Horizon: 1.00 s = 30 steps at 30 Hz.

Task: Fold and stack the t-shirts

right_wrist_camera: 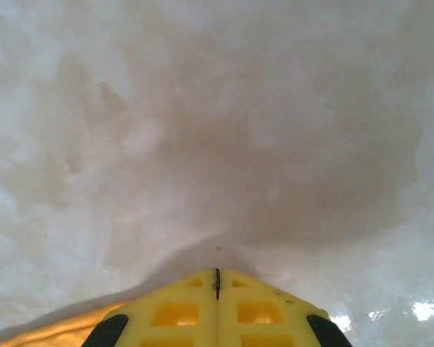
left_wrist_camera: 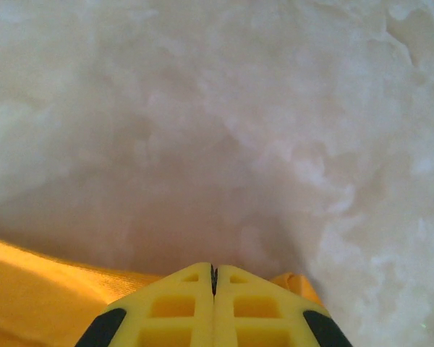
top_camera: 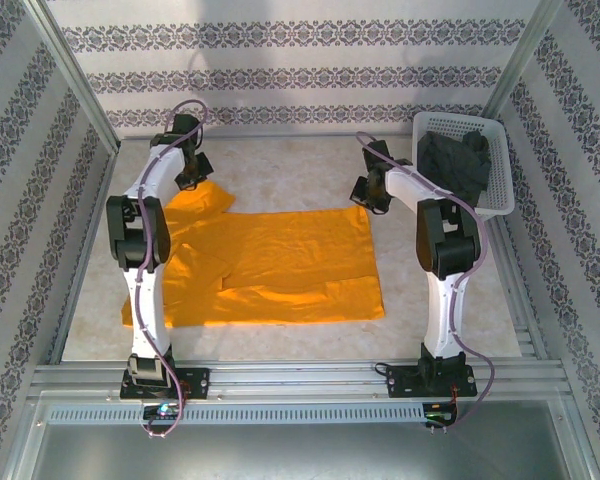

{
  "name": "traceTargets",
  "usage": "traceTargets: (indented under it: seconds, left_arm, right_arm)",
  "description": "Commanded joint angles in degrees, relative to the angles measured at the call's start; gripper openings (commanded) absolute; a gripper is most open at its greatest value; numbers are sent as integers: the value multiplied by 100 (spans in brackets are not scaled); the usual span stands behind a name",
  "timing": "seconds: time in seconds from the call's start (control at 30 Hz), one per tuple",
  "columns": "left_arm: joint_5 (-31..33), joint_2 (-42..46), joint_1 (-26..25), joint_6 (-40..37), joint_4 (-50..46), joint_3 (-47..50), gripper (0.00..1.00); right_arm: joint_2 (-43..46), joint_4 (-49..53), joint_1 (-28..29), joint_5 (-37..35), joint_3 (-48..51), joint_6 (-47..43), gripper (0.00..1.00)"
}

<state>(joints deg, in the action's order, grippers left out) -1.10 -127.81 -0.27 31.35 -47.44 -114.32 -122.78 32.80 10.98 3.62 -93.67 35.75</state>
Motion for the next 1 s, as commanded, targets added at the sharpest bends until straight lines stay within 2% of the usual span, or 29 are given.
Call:
traceTargets:
  seconds: [0.0, 0.23, 0.47, 0.77, 0.97]
  left_arm:
    - [-57, 783, 10, -115, -190, 441, 0]
    - [-236, 2226, 1, 209, 48, 2102, 0]
    - [21, 3907, 4, 627, 30, 3574, 0]
    - [335, 5690, 1, 1074, -642, 4535, 0]
    - [406, 6490, 4, 1270, -1055, 5075, 0]
  right_arm:
    - [473, -294, -25, 100, 149, -313, 0]
    - [1092, -365, -9, 234, 587, -391, 0]
    - [1881, -570, 15, 306, 1612, -277, 0]
    - [2865, -652, 140, 181, 2622, -312, 0]
    - [3442, -617, 229, -45, 3394, -302, 0]
